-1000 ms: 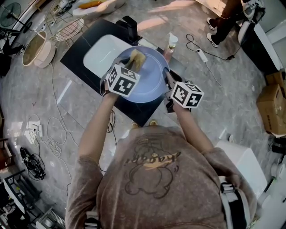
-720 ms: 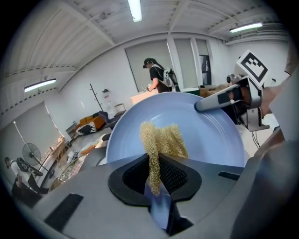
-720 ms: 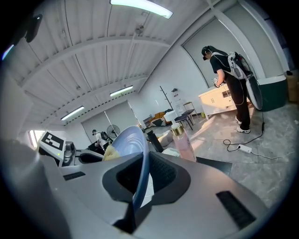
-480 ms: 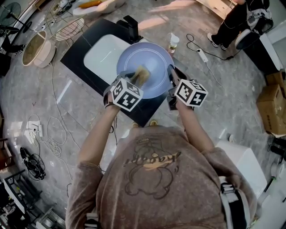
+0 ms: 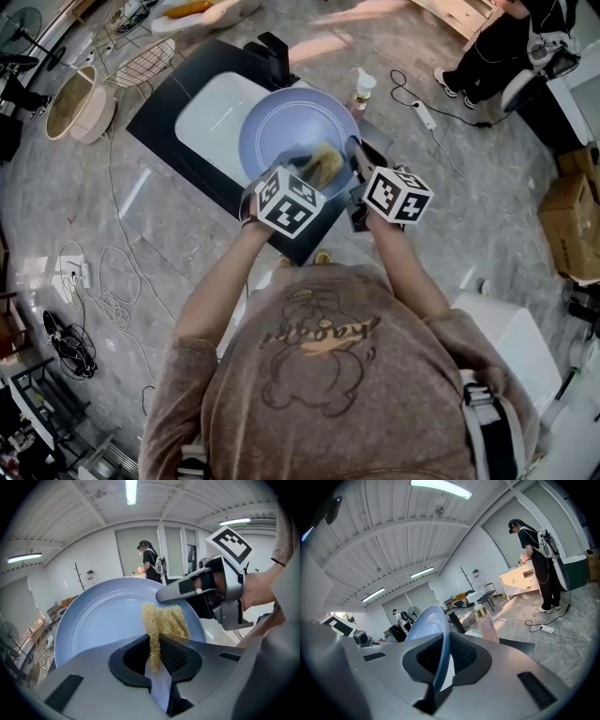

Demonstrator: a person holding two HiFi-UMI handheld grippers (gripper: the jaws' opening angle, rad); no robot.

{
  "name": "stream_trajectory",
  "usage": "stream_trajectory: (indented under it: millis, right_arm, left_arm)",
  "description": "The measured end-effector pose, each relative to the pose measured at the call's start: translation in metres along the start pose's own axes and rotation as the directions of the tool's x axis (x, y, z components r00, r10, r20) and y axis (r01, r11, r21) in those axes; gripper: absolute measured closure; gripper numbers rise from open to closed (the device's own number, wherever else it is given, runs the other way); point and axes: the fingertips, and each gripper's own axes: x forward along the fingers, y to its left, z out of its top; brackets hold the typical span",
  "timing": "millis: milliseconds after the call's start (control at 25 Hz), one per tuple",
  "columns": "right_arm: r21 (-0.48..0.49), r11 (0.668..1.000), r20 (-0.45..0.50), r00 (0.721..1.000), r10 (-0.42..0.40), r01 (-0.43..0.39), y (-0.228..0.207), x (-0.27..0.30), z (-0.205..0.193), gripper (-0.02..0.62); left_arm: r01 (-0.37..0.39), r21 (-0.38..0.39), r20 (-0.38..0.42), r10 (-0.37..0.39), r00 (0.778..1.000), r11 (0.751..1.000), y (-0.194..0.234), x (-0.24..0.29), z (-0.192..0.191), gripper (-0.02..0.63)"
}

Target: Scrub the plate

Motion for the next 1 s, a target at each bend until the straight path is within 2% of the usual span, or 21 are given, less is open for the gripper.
stream_trajectory:
  millis: [400,640,1000]
  right_arm:
    - [0.002,0.999,-0.016,0.999,0.033,-0.032,0.008,-0.006,-0.004,0.569]
    - [-0.005,0.998,-0.053,0.996,0.066,-0.066,0.019,-0.007,-0.021,0.569]
    - [-0.02,0.997,-0.08,0.994,0.068,-0.07,0.016,-0.009,-0.025,0.569]
  left_arm:
    - [-0.025,-0.108,0.064,0.032,0.997,0.994,0.026,-0.006,0.024,0.543]
    - [-0.092,-0.032,0.065,0.094,0.993,0.995,0.042,-0.005,0.04,0.543]
    - [-0.162,-0.057,0.035,0.164,0.986,0.985,0.073,-0.009,0.03,0.543]
